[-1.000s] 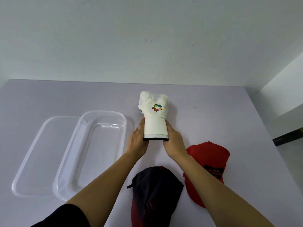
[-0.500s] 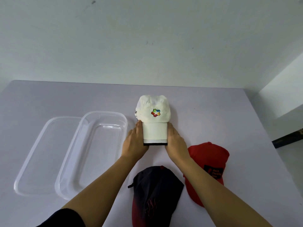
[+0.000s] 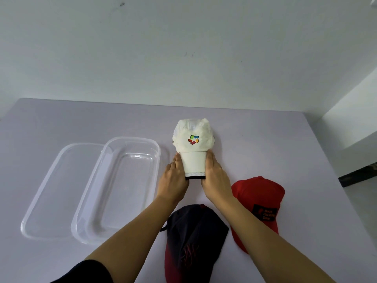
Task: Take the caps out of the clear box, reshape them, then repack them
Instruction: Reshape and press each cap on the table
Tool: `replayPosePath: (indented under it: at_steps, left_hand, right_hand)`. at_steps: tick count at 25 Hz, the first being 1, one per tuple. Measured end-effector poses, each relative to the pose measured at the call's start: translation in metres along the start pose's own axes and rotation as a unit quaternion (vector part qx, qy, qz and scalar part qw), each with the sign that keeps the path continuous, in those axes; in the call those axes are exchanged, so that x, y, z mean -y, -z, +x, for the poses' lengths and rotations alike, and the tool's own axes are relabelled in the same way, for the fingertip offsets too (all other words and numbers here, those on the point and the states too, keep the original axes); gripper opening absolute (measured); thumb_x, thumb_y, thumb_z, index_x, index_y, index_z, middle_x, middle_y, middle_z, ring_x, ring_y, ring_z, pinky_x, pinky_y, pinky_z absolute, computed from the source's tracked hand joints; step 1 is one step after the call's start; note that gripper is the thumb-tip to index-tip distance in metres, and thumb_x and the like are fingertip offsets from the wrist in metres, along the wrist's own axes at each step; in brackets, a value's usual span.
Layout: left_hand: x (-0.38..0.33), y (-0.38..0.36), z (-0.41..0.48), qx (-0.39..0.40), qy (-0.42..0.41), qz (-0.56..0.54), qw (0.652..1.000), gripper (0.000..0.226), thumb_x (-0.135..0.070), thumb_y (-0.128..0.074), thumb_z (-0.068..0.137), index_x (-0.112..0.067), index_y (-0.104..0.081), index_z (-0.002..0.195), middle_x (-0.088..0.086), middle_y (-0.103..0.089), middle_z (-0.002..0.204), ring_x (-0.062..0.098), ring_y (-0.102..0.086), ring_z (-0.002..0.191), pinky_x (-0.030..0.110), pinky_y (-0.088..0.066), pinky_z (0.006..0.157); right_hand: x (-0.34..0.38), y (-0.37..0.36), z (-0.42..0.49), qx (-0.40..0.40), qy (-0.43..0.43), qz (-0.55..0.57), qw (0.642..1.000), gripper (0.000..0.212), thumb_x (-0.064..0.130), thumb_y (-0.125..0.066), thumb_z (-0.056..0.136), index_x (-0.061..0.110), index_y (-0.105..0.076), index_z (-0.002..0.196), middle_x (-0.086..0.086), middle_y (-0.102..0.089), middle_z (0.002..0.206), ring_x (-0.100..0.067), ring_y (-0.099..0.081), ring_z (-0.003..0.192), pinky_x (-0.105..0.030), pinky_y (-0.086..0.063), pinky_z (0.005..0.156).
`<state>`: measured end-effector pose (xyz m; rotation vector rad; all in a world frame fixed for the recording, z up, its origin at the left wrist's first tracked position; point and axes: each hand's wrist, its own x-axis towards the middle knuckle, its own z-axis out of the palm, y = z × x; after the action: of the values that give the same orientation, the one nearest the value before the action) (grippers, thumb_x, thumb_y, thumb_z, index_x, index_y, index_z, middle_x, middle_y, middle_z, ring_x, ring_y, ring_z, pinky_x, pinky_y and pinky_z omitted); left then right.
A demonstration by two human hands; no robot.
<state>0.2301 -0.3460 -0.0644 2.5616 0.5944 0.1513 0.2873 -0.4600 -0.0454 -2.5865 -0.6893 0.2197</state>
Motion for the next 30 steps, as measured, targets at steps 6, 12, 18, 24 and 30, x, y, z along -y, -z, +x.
replayPosePath:
  at_steps: [6, 12, 18, 24, 30]
  left_hand:
    - [-0.004, -0.001, 0.001, -0.054, 0.03, -0.071, 0.996, 0.056, -0.008, -0.041, 0.089, -0.004, -0.028, 0.143, 0.019, -0.065, 0.1, 0.033, -0.059, 0.087, 0.031, -0.04, 0.064]
    - [0.014, 0.004, -0.002, -0.048, 0.021, -0.035, 0.998, 0.056, -0.009, -0.042, 0.089, -0.004, -0.027, 0.143, 0.019, -0.064, 0.101, 0.035, -0.06, 0.087, 0.036, -0.043, 0.068]
    - [0.001, 0.005, -0.007, -0.063, -0.003, -0.047, 0.997, 0.057, 0.0, -0.046, 0.084, -0.003, -0.034, 0.14, 0.019, -0.064, 0.094, 0.034, -0.059, 0.083, 0.028, -0.036, 0.063]
    - [-0.008, 0.006, -0.003, -0.091, 0.022, -0.075, 0.993, 0.065, 0.006, -0.05, 0.081, -0.001, -0.032, 0.142, 0.021, -0.064, 0.093, 0.036, -0.06, 0.082, 0.029, -0.037, 0.065]
    - [0.007, 0.016, -0.005, -0.044, -0.052, 0.047, 0.997, 0.057, 0.003, -0.059, 0.079, 0.008, -0.041, 0.133, 0.022, -0.065, 0.111, 0.036, -0.065, 0.095, 0.039, -0.054, 0.073]
  right_hand:
    - [0.02, 0.004, 0.002, 0.0, -0.049, 0.196, 0.979, 0.054, 0.006, -0.045, 0.089, 0.014, -0.032, 0.141, -0.016, -0.064, 0.106, -0.036, -0.061, 0.095, -0.041, -0.05, 0.08]
    - [0.002, 0.023, 0.01, 0.023, 0.071, 0.048, 0.996, 0.067, 0.008, -0.055, 0.087, 0.011, -0.021, 0.145, -0.016, -0.052, 0.13, -0.034, -0.057, 0.108, -0.042, -0.047, 0.089]
    - [0.002, 0.028, 0.016, -0.013, 0.036, -0.006, 0.999, 0.075, 0.007, -0.059, 0.083, 0.005, -0.018, 0.145, -0.019, -0.054, 0.125, -0.04, -0.056, 0.1, -0.045, -0.048, 0.078]
    - [0.022, 0.021, 0.007, 0.048, -0.093, 0.274, 0.956, 0.04, 0.01, -0.039, 0.093, 0.016, -0.048, 0.131, -0.012, -0.064, 0.113, -0.027, -0.057, 0.09, -0.027, -0.039, 0.073]
    - [-0.002, 0.023, 0.005, 0.005, -0.009, 0.068, 0.998, 0.064, 0.014, -0.054, 0.085, 0.01, -0.025, 0.141, -0.016, -0.059, 0.118, -0.038, -0.058, 0.098, -0.042, -0.048, 0.078]
